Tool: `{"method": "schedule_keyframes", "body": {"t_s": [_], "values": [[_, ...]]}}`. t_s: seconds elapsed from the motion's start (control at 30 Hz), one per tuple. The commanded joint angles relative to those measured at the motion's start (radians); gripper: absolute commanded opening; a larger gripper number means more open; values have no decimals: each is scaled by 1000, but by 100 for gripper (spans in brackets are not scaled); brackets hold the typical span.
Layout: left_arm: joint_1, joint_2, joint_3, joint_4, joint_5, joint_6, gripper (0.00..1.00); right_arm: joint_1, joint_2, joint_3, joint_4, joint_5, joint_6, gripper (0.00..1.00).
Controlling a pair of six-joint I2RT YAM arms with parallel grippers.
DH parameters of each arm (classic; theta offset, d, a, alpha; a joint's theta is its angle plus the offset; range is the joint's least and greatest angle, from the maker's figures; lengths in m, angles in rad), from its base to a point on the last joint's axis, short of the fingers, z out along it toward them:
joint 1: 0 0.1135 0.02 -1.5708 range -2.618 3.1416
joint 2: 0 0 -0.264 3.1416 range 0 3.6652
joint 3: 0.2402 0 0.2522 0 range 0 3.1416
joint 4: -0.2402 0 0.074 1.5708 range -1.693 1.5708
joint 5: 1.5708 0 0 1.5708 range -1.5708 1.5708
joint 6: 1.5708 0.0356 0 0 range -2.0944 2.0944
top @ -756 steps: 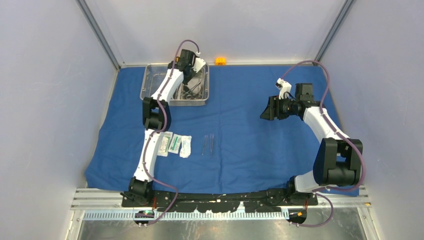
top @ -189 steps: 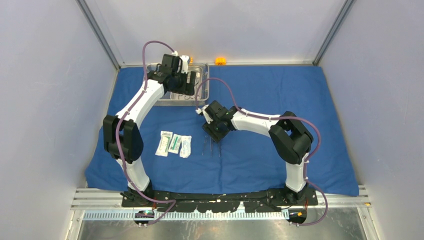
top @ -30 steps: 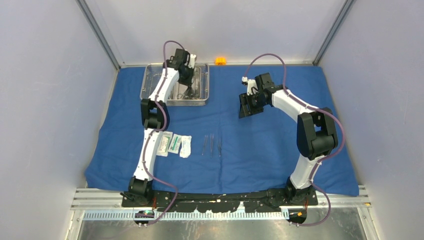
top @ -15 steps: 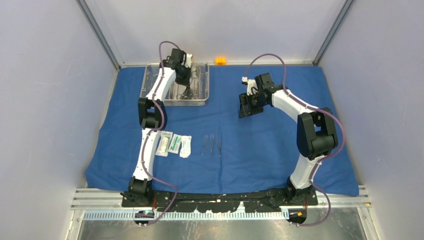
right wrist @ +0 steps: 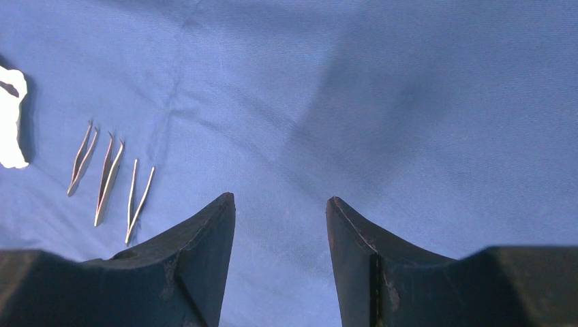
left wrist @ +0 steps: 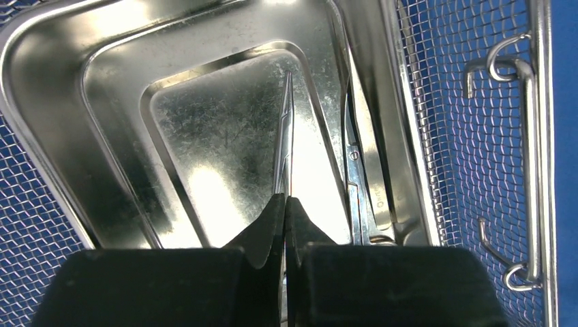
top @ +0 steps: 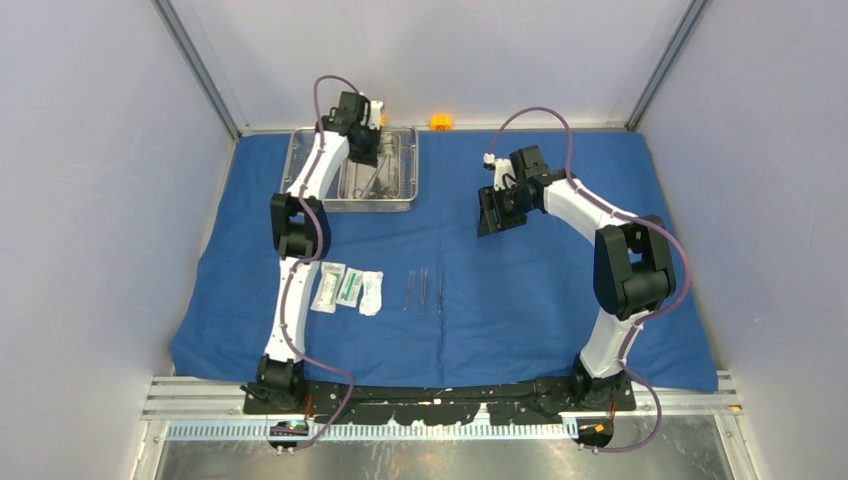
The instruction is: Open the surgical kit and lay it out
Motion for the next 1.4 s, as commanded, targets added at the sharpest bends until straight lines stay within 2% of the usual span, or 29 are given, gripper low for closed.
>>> {"method": "schedule_keyframes", "body": {"t_s": [0.0,0.1,0.2,0.37,0.53,0.63,0.87,1.03,1.27,1.37], "values": [[4,-86,-15,66,18,30,0,-2,8,45,1,-12,0,57],[5,-48,16,73,28,31,3,-2,9,43,-1,-10,-3,56],[3,-13,38,92,37,31,20,-2,10,42,0,-4,-6,56],[0,34,60,112,33,26,38,-2,18,48,-5,-1,-5,57],[-9,67,62,105,13,31,43,-3,30,53,-11,1,-5,57],[-18,88,68,82,-18,58,41,-3,32,55,-11,2,-5,57],[-28,118,113,18,-82,62,27,-2,28,52,-11,-2,-3,56],[-46,134,139,-60,-126,89,21,-2,21,52,-11,-5,-3,56],[-24,146,148,-129,-59,46,2,-2,15,49,-11,-13,-1,56],[-3,127,125,-107,6,-2,0,-3,12,49,-11,-13,-1,56]]}}
